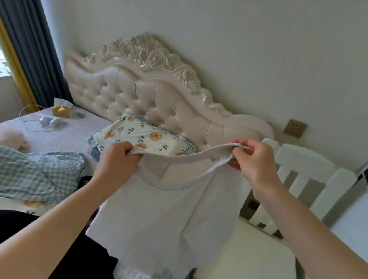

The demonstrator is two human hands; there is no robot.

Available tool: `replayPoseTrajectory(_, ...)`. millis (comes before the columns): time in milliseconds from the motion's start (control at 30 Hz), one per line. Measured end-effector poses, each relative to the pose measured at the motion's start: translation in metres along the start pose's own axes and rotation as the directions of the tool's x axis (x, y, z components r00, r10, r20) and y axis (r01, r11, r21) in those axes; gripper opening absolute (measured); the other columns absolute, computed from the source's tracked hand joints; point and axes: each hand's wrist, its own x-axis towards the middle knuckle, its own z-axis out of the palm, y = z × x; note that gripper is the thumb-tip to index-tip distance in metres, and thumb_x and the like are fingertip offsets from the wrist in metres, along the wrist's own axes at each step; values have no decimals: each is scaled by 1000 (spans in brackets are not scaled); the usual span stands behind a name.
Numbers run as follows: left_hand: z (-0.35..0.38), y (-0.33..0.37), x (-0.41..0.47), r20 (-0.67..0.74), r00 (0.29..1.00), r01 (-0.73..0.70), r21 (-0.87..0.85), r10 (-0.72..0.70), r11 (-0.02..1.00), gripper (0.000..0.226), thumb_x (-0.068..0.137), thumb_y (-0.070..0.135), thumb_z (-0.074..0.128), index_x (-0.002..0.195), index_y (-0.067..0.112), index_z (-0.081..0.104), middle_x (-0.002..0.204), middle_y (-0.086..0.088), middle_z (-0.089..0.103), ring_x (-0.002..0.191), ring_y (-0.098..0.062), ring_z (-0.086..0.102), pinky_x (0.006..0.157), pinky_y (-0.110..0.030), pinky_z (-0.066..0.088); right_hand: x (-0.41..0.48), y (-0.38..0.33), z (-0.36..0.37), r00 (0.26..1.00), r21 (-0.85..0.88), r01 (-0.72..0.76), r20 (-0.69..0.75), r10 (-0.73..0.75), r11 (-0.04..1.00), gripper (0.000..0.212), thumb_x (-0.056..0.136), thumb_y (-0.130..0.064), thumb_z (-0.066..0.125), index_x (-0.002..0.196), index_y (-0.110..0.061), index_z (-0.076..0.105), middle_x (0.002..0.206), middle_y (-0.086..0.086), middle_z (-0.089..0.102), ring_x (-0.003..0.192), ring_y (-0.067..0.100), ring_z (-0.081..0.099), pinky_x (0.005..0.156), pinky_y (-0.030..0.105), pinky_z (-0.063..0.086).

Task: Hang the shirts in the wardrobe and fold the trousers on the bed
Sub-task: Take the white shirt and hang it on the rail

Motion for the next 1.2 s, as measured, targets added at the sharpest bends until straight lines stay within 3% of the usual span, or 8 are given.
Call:
replayPoseTrajectory(167, -9, 77, -13, 32, 966, -259, 76, 257, 963, 10, 81, 17, 61, 72, 19, 61, 58, -1, 56, 55, -19, 49, 48, -27, 34, 10, -42, -40, 997, 91, 25, -76, -18, 996, 27, 93, 1, 48, 108, -20, 55, 93, 8, 63, 85, 18, 67, 69, 30, 60)
replayPoseTrajectory(333, 5, 149, -43, 369, 826, -524, 220, 427, 823, 22, 83, 29, 58, 104, 33, 63, 87, 10, 65, 82, -14, 61, 71, -31, 53, 3, -83, -78, 994, -7, 42, 98, -42, 999, 36, 95, -4, 41, 120, -29, 39, 89, 12, 59, 81, 21, 60, 59, 26, 55)
replayPoseTrajectory(467, 26, 198, -63, 461, 738, -511, -94, 492, 854, 48, 84, 47, 65, 128, 39, 46, 104, 16, 63, 91, -7, 63, 79, -27, 51, -12, -98, -101, 977, -153, 170, 157, -145, 974, 35, 94, -13, 51, 122, -29, 38, 77, 7, 59, 71, 17, 58, 66, 35, 58)
replayPoseTrajectory(600, 44, 238, -72, 336, 762, -466, -310, 554, 829, 55, 69, 62, 69, 114, 32, 58, 100, 12, 65, 89, -8, 64, 80, -32, 53, -26, -103, -130, 970, -199, 233, 118, -213, 952, 44, 86, -20, 68, 120, -27, 40, 68, 2, 57, 63, 14, 52, 61, 23, 43)
replayPoseTrajectory(733, 63, 267, -87, 296, 754, -454, -410, 586, 791, 22, 74, 43, 77, 87, 31, 65, 82, 2, 68, 75, -14, 63, 71, -37, 51, -45, -101, -165, 971, -187, 225, 125, -204, 956, 51, 78, -28, 79, 118, -27, 47, 71, 1, 56, 65, 10, 54, 64, 19, 43)
replayPoseTrajectory(900, 77, 290, -108, 337, 684, -478, -462, 646, 747, 24, 75, 35, 81, 91, 24, 68, 62, 9, 49, 51, -1, 40, 49, -12, 31, -74, -91, -209, 983, -182, 175, 96, -160, 968, 24, 85, -18, 72, 107, -21, 61, 84, -2, 68, 77, 11, 66, 73, 27, 53)
replayPoseTrajectory(1033, 92, 307, -126, 336, 619, -519, -503, 710, 691, 13, 79, 23, 79, 83, 33, 71, 61, 9, 48, 55, -2, 41, 56, -15, 33, -100, -74, -243, 994, -231, 111, 25, -108, 967, 21, 88, -3, 64, 100, -18, 59, 96, 5, 68, 82, 17, 66, 73, 31, 53)
replayPoseTrajectory(1200, 114, 332, -151, 303, 586, -566, -512, 752, 647, 12, 86, 18, 67, 82, 29, 68, 71, -3, 63, 65, -13, 54, 63, -31, 44, -127, -47, -268, 992, -341, 0, -117, -42, 940, 22, 83, -6, 62, 98, -22, 59, 93, -1, 66, 79, 13, 64, 63, 18, 48)
